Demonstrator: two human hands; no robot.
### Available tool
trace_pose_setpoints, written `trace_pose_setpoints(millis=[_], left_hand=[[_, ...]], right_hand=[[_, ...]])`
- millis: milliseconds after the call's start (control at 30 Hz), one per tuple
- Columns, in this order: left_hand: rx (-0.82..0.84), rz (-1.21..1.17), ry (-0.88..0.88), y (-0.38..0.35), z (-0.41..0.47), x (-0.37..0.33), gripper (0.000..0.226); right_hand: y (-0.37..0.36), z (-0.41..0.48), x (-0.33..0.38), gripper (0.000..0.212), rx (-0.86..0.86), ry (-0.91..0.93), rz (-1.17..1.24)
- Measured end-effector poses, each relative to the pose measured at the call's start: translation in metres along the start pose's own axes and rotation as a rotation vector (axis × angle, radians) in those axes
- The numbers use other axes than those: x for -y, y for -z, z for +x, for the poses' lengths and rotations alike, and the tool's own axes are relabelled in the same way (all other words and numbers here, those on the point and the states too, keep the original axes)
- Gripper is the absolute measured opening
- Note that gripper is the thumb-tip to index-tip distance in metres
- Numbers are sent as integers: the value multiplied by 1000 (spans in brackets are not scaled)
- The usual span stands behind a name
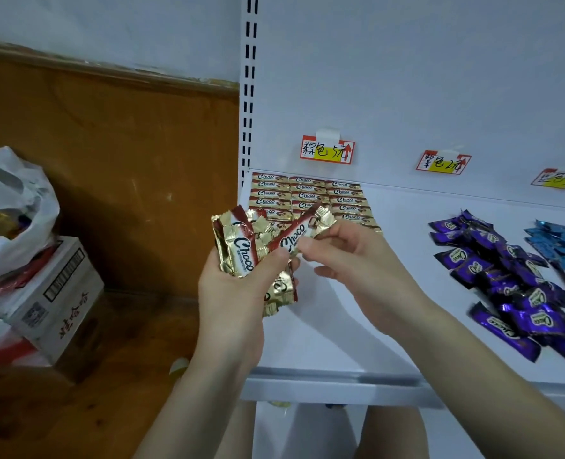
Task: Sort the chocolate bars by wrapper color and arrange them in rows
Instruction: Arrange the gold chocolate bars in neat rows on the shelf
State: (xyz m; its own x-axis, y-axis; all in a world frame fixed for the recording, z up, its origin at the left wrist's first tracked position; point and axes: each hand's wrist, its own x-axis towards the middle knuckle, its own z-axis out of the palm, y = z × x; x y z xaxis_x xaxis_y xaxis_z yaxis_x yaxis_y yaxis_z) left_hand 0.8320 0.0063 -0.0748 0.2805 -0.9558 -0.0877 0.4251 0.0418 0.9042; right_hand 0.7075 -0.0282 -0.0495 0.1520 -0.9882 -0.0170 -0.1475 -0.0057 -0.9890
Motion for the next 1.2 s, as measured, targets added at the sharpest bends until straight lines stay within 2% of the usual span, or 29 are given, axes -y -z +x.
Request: trace_pose_setpoints(millis=[100,200,300,433,567,667,1033,1200], left_hand=[[14,40,19,9,6,-4,29],[27,55,69,14,12,-7,30],[22,56,102,17,17,-6,29],[-68,13,70,22,18,-3,25],[-175,-46,16,25,15,-1,26],[-205,-58,23,25,14,0,29],[-195,-73,50,25,19,-2,35],[-189,-86,62,26,19,-2,39]], right_hand=[[13,7,1,30,-66,342,-252],[24,19,1,19,118,695,-618],[28,35,-3,27,212,825,-818],[27,50,-10,27,255,795,-843],[20,66,-24,15,175,607,-858],[8,75,-29,12,197,526,-891],[-1,84,-31,25,239,672,-973],[-3,86,-33,17,234,668,-1000]])
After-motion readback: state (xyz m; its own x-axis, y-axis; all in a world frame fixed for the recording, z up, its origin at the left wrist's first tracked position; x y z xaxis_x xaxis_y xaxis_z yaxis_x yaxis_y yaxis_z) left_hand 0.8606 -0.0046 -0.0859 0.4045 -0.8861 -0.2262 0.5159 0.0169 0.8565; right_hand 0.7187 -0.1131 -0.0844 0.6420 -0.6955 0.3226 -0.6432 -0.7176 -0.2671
